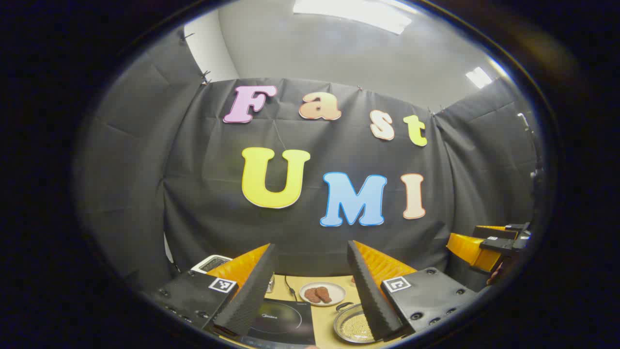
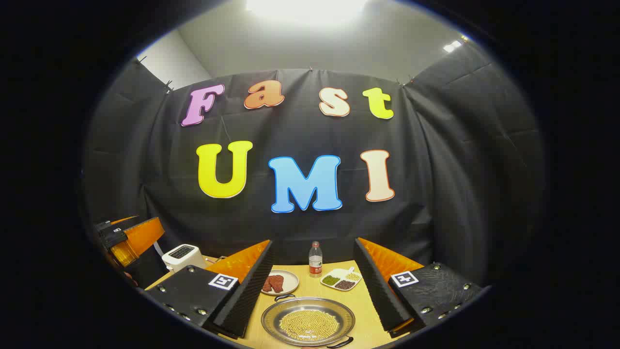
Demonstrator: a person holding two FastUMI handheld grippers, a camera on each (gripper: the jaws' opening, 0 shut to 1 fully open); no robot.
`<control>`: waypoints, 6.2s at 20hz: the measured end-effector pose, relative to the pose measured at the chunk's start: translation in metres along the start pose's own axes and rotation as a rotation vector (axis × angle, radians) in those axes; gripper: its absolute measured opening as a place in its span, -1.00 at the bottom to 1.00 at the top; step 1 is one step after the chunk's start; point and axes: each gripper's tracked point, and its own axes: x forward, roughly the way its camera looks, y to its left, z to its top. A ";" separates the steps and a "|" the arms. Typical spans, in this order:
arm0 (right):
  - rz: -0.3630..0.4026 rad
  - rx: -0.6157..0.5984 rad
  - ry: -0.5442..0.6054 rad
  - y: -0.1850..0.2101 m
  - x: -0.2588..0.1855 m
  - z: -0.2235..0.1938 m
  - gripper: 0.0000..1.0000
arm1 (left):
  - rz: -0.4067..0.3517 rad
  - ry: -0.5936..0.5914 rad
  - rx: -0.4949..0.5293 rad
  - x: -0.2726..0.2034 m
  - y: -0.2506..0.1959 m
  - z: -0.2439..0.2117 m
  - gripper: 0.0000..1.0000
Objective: First push the handle of the pot to place it horizontally, then grasp the pot with both hands and set it on the induction cooktop.
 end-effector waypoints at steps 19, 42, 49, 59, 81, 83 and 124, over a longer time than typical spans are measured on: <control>0.020 -0.001 0.054 -0.021 0.005 -0.027 0.98 | 0.030 0.000 0.034 -0.003 -0.006 -0.009 0.89; 0.168 -0.038 0.729 -0.012 -0.037 -0.275 -0.34 | 0.031 0.140 0.072 -0.006 -0.021 -0.072 0.90; 0.230 -0.017 0.897 -0.007 -0.059 -0.329 -0.67 | 0.036 0.172 0.073 0.001 -0.020 -0.085 0.90; 0.192 0.044 1.083 -0.023 -0.077 -0.374 -0.90 | 0.031 0.185 0.083 0.010 -0.024 -0.089 0.90; 0.032 -0.103 1.098 -0.085 -0.049 -0.382 -0.98 | 0.026 0.204 0.111 0.015 -0.019 -0.097 0.90; 0.013 -0.104 1.099 -0.093 -0.044 -0.382 -0.98 | 0.028 0.205 0.109 0.018 -0.017 -0.097 0.90; -0.128 -0.271 1.081 -0.206 0.082 -0.385 -0.98 | 0.010 0.271 0.120 0.057 -0.033 -0.130 0.90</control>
